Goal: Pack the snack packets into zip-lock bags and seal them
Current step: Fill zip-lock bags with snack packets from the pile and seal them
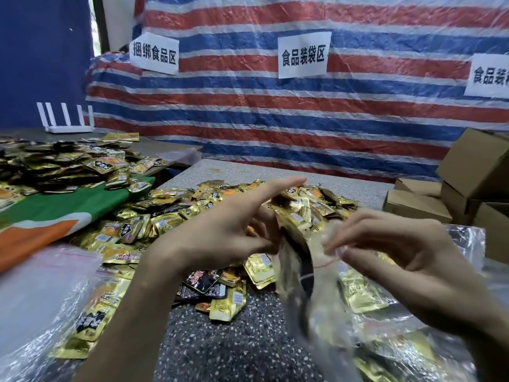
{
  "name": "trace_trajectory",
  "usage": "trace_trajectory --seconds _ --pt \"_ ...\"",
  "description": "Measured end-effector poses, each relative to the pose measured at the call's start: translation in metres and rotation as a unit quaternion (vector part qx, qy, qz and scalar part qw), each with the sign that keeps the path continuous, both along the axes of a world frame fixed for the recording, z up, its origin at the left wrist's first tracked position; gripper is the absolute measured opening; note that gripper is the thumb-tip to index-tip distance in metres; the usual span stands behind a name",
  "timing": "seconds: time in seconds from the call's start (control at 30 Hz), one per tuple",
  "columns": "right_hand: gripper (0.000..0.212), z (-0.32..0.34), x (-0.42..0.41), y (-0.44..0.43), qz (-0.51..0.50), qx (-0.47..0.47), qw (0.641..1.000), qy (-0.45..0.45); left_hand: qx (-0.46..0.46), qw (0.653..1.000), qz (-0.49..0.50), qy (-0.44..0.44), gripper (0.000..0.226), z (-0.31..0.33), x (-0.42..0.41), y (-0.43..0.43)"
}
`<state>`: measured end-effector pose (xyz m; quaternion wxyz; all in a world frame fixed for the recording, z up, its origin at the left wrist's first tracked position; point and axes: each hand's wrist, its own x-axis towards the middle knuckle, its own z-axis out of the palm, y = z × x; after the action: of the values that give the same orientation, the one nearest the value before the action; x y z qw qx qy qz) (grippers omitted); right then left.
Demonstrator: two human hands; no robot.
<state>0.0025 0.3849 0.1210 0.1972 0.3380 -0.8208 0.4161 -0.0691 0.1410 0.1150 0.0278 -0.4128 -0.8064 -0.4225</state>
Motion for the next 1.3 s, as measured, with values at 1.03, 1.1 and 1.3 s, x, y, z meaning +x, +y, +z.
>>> trace_trajectory --seconds 1.03,1.1,1.3 --pt "0.016 -0.001 -0.004 0.011 -0.106 0.136 0.984 0.053 -0.226 0.903 0.364 0.043 0.079 -0.142 -0.119 0.003" --pt "0.017 -0.001 -0.003 0.012 -0.105 0.139 0.984 0.049 -0.2 0.906 0.371 0.04 0.065 -0.134 -0.118 0.001" --pt "0.014 0.002 0.002 0.014 -0.063 0.079 0.995 -0.007 0.01 0.917 0.397 0.036 0.042 -0.109 -0.104 0.0"
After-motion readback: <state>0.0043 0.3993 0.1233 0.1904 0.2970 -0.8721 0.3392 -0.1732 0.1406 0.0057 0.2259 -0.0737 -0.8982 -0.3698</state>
